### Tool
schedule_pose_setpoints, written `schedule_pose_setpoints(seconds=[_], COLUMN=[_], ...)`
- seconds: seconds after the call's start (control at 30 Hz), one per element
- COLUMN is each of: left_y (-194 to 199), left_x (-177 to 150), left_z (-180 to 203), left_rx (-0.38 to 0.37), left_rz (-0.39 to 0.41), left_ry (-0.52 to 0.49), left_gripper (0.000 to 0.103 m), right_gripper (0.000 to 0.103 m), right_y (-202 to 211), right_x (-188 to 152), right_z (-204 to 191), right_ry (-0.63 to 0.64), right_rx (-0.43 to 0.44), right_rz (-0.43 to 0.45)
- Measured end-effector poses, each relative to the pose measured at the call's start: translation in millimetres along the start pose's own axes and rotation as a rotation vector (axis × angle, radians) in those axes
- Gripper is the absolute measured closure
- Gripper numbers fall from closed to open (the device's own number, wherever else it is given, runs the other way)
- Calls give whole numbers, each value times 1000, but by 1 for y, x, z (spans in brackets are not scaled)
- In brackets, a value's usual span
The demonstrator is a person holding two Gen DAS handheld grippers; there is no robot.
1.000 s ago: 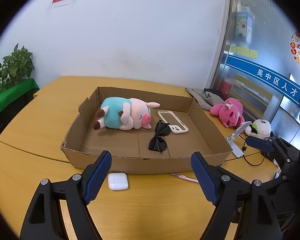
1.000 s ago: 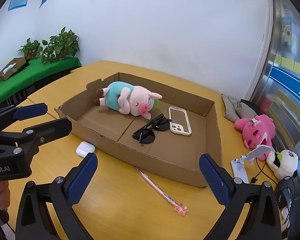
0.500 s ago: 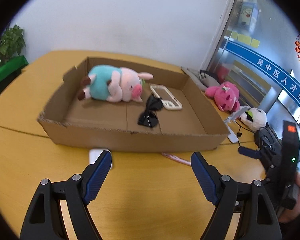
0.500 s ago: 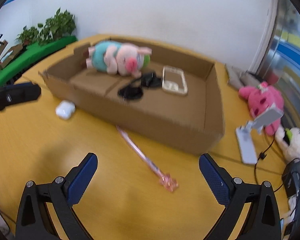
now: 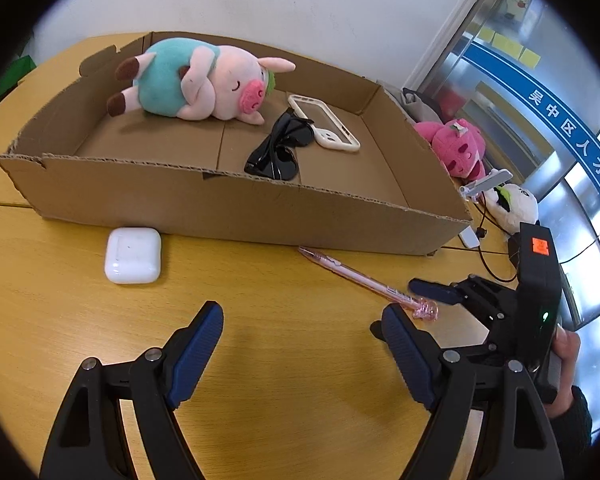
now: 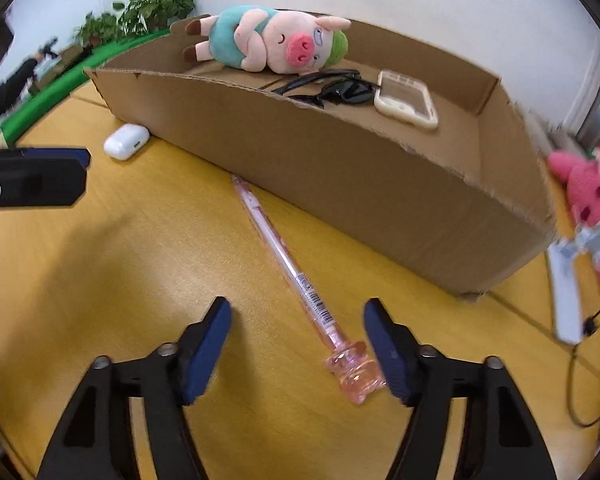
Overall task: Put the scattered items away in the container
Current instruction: 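Move the right gripper to the pink pen and close on its end, then lift the pink pen with the right gripper and lower it into the box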
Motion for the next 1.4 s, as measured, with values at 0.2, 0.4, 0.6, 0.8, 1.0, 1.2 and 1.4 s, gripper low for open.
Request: schedule_pose_setpoints(seconds=[0.2,0.4,0.6,0.8,1.0,1.2,1.4], left_y=[-14,-33,-49,-52,-50,-31,-6], left_x=[0,-4,-12,-15,-11,1,20], left_z=[1,11,28,36,20,14,10], left_rx=[16,-57,-87,-94,-89,-102,-103], left_rz=[-33,-93,-125,-140,-143,-94,-42], left_ry=[6,25,15,-1,50,58,59], left_gripper=[22,23,26,62,91,92,93], right_gripper=[56,75,79,79,78,78,78], right_y=[19,31,34,32,32,36,42], right_x=[-23,-45,-55,-56,-55,-41,-22], right_z=[-22,-59,-74,-84,-83,-88,-97], right_ry=[-51,-115,-256,-316,-349,-336,-323], right_rx=[-19,-15,59,142,197,223,265], right_rz=[-21,-20,35,83,106,139,185])
Point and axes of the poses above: each gripper's, at about its wrist camera, not at the fingertips, and y roughly against the way its jaws point, z to its right, x to its top, the point moved 1 cm from there along -y, roughly the way its jaws point, and after that the axes turned 6 degrees about x, right-handed, at the moved point
